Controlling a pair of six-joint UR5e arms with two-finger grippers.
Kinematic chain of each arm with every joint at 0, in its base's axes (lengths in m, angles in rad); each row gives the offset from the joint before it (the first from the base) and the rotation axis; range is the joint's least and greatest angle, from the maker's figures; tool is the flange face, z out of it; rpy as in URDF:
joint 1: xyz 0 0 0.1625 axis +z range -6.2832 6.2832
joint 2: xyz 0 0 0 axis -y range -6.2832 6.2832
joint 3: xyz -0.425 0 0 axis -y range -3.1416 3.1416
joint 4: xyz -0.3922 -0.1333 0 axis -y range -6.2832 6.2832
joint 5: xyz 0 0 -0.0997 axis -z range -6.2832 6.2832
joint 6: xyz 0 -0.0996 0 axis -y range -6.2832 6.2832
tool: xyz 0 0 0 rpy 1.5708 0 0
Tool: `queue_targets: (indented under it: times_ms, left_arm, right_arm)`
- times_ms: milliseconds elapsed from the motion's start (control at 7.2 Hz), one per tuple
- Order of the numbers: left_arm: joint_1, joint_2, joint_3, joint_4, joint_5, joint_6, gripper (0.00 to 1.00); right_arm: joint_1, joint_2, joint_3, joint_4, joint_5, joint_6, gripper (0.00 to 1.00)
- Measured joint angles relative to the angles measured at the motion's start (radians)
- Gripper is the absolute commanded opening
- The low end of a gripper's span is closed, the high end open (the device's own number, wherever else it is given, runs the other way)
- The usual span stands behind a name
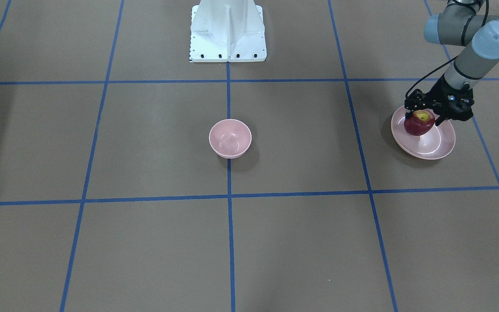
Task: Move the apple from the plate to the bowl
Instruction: 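Lower the left gripper onto the red apple on the plate and grasp it, then lift the apple with the left gripper and carry it over the bowl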
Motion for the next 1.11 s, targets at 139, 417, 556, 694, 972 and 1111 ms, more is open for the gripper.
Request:
queue_targets:
  times_ms: [139, 417, 556, 694, 972, 1111]
  left_arm:
    - [0.003, -0.005, 0.014, -0.001, 0.0, -0.001, 0.96]
    - [0.009, -0.02, 0.038, -0.004, 0.0, -0.002, 0.72]
    - [0.012, -0.029, 0.046, -0.004, 0.0, -0.004, 0.44]
    - [0.013, -0.036, 0.05, -0.004, -0.003, -0.006, 0.19]
    - [0.01, -0.04, 0.019, 0.006, -0.032, -0.007, 0.14]
    - [0.005, -0.04, -0.031, 0.041, -0.075, -0.008, 0.14]
  right_arm:
    - [0.0, 0.0, 0.0, 0.0, 0.0, 0.0, 1.0]
    - [0.0, 0.0, 0.0, 0.0, 0.0, -0.001, 1.0]
    - [0.0, 0.0, 0.0, 0.0, 0.0, -0.003, 1.0]
    - [0.0, 0.0, -0.001, 0.0, 0.0, -0.003, 1.0]
    - [0.0, 0.0, -0.001, 0.0, 0.0, -0.003, 1.0]
    - [0.0, 0.0, 0.0, 0.0, 0.0, -0.002, 1.0]
